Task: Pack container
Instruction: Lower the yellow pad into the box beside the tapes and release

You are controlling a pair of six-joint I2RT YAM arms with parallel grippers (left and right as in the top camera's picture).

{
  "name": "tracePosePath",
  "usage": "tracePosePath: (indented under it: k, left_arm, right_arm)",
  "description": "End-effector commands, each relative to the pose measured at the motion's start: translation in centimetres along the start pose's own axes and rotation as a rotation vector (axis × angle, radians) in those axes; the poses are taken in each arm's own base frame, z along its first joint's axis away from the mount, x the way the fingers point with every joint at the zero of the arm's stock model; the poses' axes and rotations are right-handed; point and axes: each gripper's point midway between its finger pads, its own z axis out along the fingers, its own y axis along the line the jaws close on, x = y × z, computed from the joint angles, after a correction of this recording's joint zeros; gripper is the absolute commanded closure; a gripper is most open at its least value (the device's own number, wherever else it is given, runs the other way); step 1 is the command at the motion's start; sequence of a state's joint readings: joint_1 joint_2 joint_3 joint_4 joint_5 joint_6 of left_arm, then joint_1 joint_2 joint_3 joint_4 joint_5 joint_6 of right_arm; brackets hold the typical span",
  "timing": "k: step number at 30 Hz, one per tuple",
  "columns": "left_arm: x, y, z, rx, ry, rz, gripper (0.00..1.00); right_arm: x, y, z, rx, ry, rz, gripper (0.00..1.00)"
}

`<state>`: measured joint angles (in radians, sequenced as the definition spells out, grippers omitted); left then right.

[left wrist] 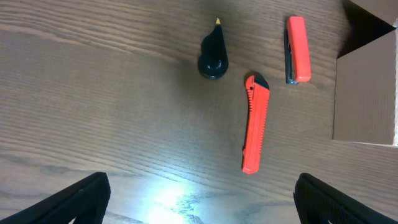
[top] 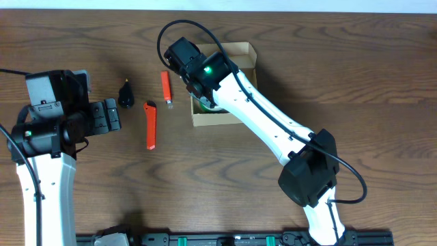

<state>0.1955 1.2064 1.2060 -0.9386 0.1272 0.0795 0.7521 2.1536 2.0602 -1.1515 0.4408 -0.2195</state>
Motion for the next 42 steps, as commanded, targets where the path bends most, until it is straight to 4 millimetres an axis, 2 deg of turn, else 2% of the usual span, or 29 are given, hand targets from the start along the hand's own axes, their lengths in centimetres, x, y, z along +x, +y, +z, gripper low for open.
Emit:
tracePosePath:
  k: [1, 7, 16, 17, 18, 21, 26, 31, 37, 42]
  left_arm:
    - [-0.6, 0.2, -0.5, -0.009, -0.017, 0.008, 0.05]
    - [-0.6, 0.2, -0.5, -0.009, -0.017, 0.008, 0.05]
    - [-0.6, 0.2, -0.5, -0.009, -0.017, 0.008, 0.05]
    - [-0.6, 0.2, -0.5, -0.009, -0.017, 0.008, 0.05]
    - [-0.6, 0.2, -0.5, -0.009, -0.017, 0.008, 0.05]
    - [-0.6, 0.2, -0.5, -0.009, -0.017, 0.008, 0.05]
    - [-0.6, 0.2, -0.5, -0.009, -0.017, 0.008, 0.05]
    - [-0.6, 0.2, -0.5, -0.009, -0.017, 0.008, 0.05]
    - [-0.6, 0.2, -0.5, -0.009, -0.017, 0.008, 0.05]
    - [-0.6, 0.2, -0.5, -0.009, -0.017, 0.008, 0.05]
  right_arm:
    - [0.4, -1.1, 1.2, 0.024, 0.026, 0.003, 0.99]
    - [0.2, -0.3, 1.2, -0.02, 0.018, 0.002, 0.99]
    - [0.8, 2.2, 2.9, -0.055, 0.07, -0.047, 0.99]
    - [0.7, 2.3, 2.9, -0.055, 0.069, -0.05, 0.91]
    - [0.6, 2.4, 2.9, -0.056, 0.067, -0.051, 0.77]
    - [0.5, 2.5, 2.8, -0.055, 0.062, -0.053, 0.73]
    - [0.5, 2.6, 2.8, -0.055, 0.062, -0.055, 0.59]
    - [0.2, 2.3, 2.3, -0.052, 0.045, -0.043, 0.57]
    - [-0.4, 1.3, 0.6, -0.041, -0.001, -0.02, 0.51]
    - [-0.8, 0.1, -1.8, -0.03, -0.054, 0.007, 0.49]
